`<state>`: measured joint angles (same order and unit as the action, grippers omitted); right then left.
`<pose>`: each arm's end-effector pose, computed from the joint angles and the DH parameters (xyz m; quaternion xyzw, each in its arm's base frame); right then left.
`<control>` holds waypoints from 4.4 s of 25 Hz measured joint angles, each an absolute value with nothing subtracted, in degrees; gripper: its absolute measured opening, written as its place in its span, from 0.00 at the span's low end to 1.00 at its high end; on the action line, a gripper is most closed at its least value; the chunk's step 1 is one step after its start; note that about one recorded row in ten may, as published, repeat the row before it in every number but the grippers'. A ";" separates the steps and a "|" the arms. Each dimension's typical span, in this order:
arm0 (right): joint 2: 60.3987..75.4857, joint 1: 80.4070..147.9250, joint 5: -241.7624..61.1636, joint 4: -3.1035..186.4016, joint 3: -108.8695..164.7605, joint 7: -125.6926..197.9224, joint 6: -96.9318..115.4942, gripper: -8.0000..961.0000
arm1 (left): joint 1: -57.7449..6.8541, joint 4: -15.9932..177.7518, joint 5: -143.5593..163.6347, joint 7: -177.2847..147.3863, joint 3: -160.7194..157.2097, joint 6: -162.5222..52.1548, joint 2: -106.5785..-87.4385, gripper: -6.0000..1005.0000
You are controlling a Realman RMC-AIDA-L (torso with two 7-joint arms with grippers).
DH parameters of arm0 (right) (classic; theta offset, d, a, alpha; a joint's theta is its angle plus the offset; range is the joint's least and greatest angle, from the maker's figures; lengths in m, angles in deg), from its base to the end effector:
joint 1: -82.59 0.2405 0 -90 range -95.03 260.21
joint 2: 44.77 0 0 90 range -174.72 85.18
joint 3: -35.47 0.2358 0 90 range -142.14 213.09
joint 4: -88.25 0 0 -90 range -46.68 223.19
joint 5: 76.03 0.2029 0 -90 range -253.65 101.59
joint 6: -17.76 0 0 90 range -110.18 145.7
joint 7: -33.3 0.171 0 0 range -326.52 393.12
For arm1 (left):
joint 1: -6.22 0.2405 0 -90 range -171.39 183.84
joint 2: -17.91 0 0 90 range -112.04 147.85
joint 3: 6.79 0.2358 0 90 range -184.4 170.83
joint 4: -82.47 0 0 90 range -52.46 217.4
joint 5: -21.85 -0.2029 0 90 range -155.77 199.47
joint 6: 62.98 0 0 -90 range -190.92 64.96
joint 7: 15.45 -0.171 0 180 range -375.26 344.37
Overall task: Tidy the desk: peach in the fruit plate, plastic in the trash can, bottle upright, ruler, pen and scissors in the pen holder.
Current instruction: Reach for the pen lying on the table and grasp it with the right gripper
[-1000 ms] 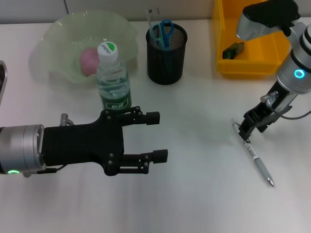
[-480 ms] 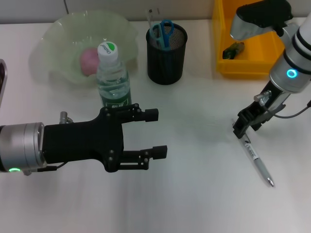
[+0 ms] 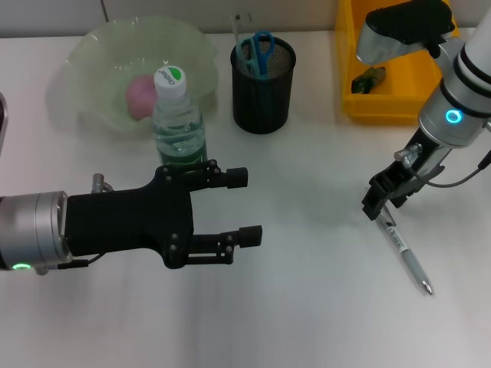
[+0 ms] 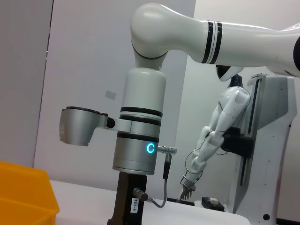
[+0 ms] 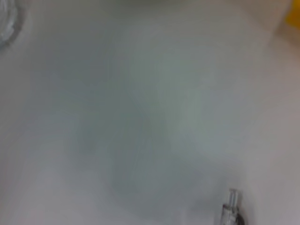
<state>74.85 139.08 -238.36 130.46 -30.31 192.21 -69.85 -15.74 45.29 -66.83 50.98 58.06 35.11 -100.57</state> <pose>0.1964 0.3690 -0.0408 -0.8196 0.4847 -0.2668 0.1488 -0.1951 0.2647 -0.0319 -0.9317 -0.0907 -0.3501 0.0345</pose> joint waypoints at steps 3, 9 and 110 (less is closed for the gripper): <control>74.85 139.16 -238.36 130.38 -31.00 192.55 -69.67 0.49 | -15.69 45.29 -66.83 50.68 58.07 35.11 -100.57 0.78; 74.92 139.25 -238.36 129.76 -32.26 192.78 -69.15 0.49 | -15.66 45.29 -66.83 50.65 58.07 35.10 -100.57 0.78; 75.01 138.75 -236.02 128.23 -37.43 192.70 -66.42 0.10 | -15.51 46.08 -66.12 49.94 57.21 34.93 -100.65 0.78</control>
